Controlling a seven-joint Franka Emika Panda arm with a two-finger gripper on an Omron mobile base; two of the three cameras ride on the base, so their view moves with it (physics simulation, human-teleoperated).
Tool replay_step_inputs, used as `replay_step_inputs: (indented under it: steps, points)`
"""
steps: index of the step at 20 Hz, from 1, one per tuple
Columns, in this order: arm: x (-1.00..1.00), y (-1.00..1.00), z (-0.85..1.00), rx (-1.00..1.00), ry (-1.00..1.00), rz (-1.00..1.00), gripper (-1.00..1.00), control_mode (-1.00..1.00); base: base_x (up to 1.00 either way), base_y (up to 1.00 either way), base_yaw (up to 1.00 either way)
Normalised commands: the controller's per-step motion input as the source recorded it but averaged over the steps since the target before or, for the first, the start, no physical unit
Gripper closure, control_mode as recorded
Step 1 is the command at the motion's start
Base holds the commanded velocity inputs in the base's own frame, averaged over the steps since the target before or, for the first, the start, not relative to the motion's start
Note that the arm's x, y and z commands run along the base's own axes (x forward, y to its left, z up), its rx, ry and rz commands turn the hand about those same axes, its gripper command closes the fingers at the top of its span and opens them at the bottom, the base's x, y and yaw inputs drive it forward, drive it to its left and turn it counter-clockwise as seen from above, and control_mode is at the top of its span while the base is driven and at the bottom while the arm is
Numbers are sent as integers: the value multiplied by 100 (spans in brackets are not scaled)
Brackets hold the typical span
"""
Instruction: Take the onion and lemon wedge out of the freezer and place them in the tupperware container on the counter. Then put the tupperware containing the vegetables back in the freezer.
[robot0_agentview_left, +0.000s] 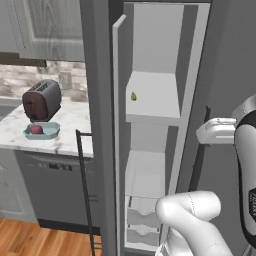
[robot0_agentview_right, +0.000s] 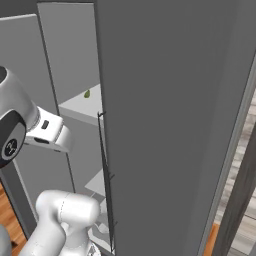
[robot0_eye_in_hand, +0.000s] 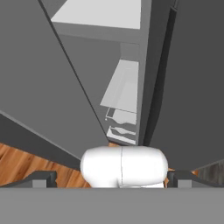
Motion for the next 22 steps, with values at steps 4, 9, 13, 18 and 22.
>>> replay_step_inputs:
  steps: [4,9,13,18,22]
  points:
    - [0,0,0,0,0,0,-100,100,39,6,0]
    - [0,0,0,0,0,0,-100,100,32,0,0]
    - [0,0,0,0,0,0,-100,100,7,0,0]
    - [0,0,0,0,0,0,-100,100,0,0,0]
    - [0,4,0,0,-1,0,-100,-100,0,0,0]
